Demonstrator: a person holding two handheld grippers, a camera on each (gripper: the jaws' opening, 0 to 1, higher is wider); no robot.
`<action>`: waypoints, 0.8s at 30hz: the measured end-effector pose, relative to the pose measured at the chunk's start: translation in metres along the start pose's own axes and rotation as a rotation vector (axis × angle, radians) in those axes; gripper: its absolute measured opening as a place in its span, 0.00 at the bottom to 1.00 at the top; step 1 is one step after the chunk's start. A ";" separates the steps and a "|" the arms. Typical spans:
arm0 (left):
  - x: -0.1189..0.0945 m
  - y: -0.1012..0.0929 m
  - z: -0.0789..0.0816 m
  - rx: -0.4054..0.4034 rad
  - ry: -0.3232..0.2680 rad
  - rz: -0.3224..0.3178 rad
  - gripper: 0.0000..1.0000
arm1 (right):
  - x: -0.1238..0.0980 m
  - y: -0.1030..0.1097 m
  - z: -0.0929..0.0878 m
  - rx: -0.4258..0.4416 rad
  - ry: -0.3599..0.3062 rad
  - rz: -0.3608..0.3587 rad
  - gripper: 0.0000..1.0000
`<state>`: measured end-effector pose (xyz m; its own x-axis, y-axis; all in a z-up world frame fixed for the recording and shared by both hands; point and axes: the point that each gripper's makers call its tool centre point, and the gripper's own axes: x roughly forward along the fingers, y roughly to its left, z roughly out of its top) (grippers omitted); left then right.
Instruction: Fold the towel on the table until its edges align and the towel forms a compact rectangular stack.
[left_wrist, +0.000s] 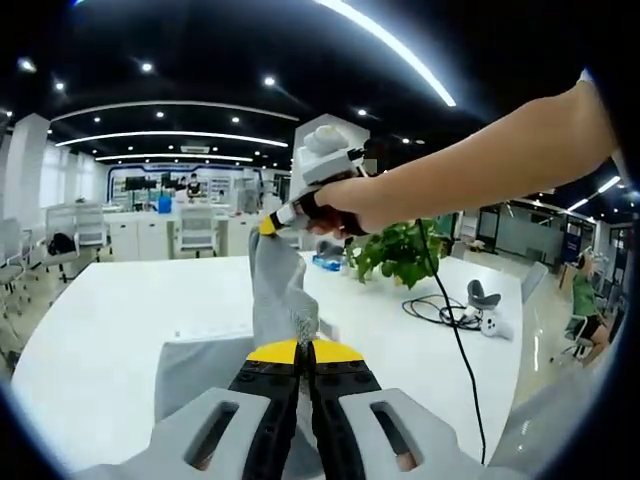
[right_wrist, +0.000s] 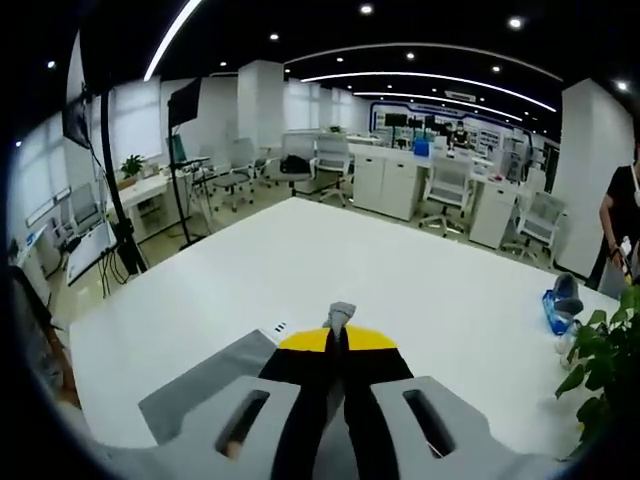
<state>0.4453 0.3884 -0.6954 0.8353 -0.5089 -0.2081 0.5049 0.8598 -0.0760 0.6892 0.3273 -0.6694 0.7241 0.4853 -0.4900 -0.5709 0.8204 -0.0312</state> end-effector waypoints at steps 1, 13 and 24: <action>0.000 0.002 -0.003 -0.002 0.004 0.003 0.02 | 0.003 0.002 -0.002 -0.002 0.003 0.006 0.01; -0.010 0.024 -0.031 -0.037 0.039 0.049 0.02 | 0.030 0.028 -0.014 -0.023 0.003 0.052 0.01; -0.022 0.041 -0.058 -0.060 0.069 0.093 0.02 | 0.056 0.055 -0.022 -0.064 0.012 0.094 0.01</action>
<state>0.4356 0.4374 -0.7503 0.8600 -0.4244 -0.2834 0.4102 0.9052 -0.1109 0.6893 0.3929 -0.7177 0.6618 0.5548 -0.5042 -0.6596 0.7506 -0.0398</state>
